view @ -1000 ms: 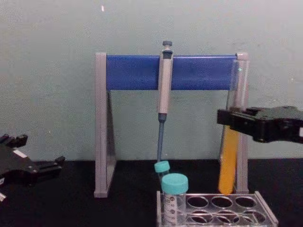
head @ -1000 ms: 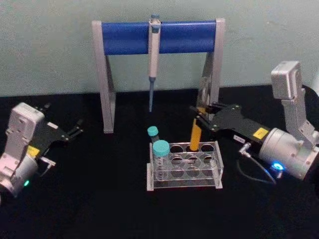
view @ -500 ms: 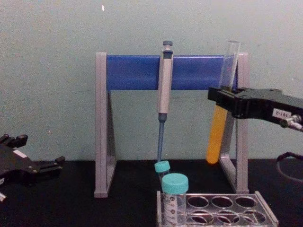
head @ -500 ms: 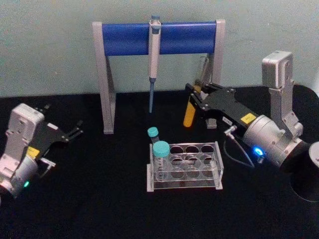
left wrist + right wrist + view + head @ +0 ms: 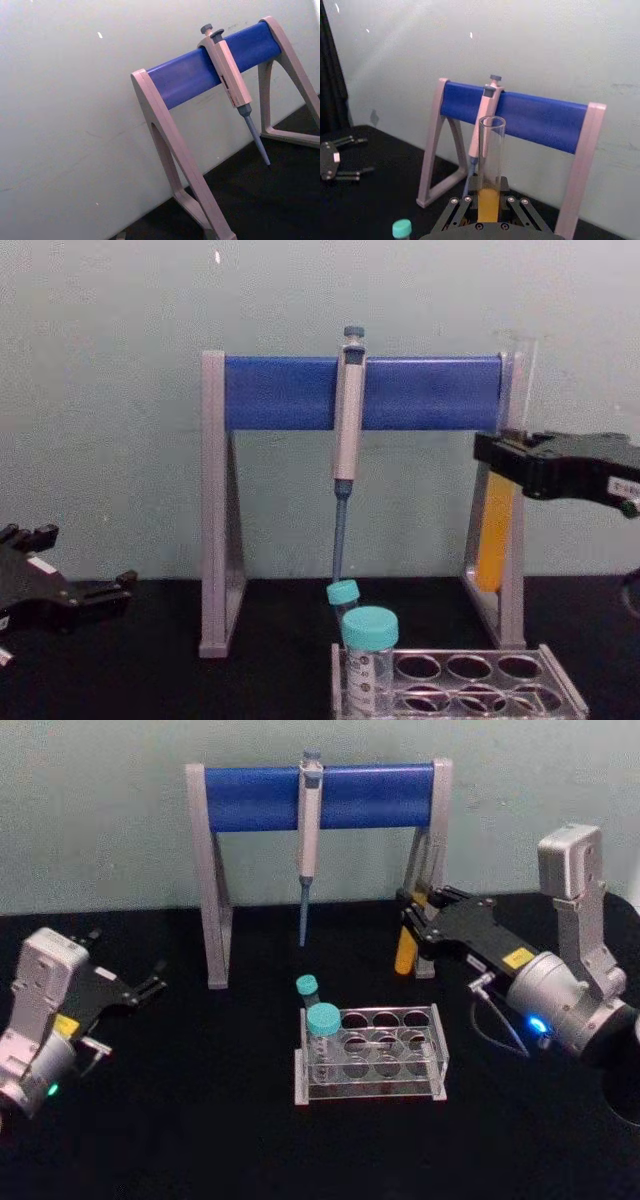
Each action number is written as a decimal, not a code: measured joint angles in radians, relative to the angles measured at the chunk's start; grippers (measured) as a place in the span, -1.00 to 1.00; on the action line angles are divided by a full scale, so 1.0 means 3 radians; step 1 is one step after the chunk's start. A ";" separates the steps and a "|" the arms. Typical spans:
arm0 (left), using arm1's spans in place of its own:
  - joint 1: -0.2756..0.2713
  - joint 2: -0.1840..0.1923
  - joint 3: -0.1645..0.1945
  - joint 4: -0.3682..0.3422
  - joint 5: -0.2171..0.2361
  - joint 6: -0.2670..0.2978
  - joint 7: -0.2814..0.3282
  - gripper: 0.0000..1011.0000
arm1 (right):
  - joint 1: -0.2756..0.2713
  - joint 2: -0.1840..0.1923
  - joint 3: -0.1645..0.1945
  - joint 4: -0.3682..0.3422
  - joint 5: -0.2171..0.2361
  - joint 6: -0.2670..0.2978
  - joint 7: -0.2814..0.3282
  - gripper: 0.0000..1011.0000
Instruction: Pick up the test tube from the test tube rack, shake it, then place it back into the test tube rack.
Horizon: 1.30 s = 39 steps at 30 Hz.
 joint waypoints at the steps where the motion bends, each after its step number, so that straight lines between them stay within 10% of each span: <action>1: 0.0000 0.0000 0.0000 0.0000 0.0000 0.0000 0.0000 0.98 | -0.0020 0.0021 0.0017 -0.0023 -0.0017 0.0021 0.0005 -0.55; 12: 0.0000 0.0000 0.0000 0.0000 0.0000 0.0000 0.0000 0.98 | -0.0224 0.0249 0.0081 -0.0311 -0.0025 0.0252 0.0178 -0.55; 19: 0.0000 0.0000 0.0000 0.0000 0.0000 0.0000 0.0000 0.98 | -0.0260 0.0361 0.0035 -0.0429 0.0236 0.0409 0.0440 -0.55; 29: 0.0000 0.0000 0.0000 0.0000 0.0000 0.0000 0.0000 0.98 | -0.0110 0.0215 -0.0082 -0.0262 0.0439 0.0272 0.0520 -0.55; 39: 0.0000 0.0000 0.0000 0.0000 0.0000 0.0000 0.0000 0.98 | 0.0046 0.0021 -0.0123 0.0006 0.0224 -0.0063 0.0188 -0.55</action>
